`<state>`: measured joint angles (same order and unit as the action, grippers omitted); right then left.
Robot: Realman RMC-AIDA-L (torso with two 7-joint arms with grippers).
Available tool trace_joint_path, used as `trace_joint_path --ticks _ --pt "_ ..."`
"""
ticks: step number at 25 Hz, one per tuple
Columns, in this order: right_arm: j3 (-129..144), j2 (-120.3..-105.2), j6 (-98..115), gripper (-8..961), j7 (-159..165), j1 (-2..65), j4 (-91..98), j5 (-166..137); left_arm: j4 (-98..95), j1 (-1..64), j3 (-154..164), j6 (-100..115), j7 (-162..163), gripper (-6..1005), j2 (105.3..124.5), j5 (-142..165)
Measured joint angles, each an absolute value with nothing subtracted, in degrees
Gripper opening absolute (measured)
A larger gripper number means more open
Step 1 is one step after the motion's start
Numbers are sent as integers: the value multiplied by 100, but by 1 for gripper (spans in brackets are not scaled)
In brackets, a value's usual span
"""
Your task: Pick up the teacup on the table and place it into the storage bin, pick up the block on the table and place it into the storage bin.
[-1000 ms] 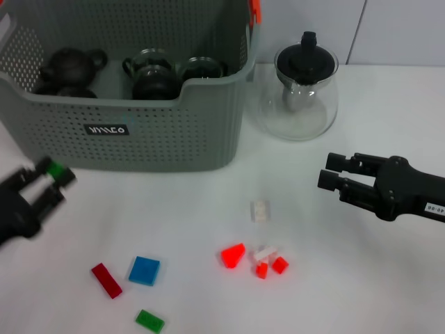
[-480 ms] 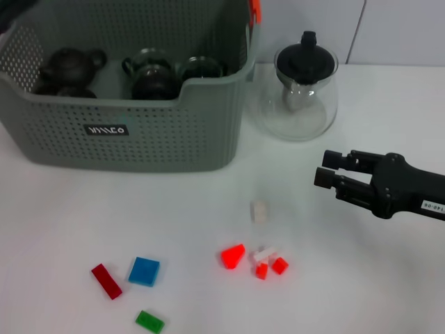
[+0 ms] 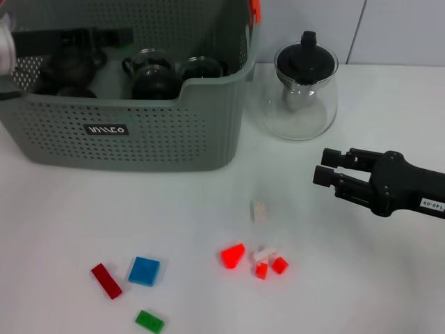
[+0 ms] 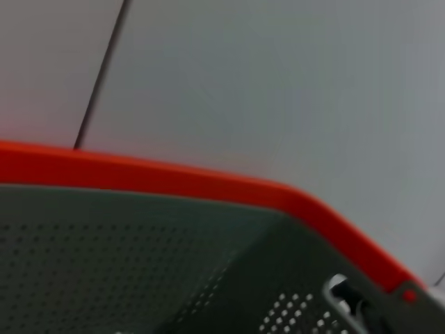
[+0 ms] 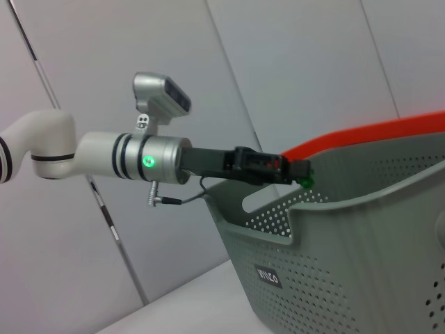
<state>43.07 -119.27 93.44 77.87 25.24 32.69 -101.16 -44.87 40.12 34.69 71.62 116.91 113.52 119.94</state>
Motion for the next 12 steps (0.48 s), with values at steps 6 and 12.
trace_joint_path --ticks 6,12 --pt "4306 -11928 9345 474 7800 2533 3270 -10116 -4889 3665 3204 7394 11512 558 11564 11232" --pt "4306 -11927 9343 475 7802 2531 3270 -10116 -4542 2834 2276 9767 9756 755 11647 9293"
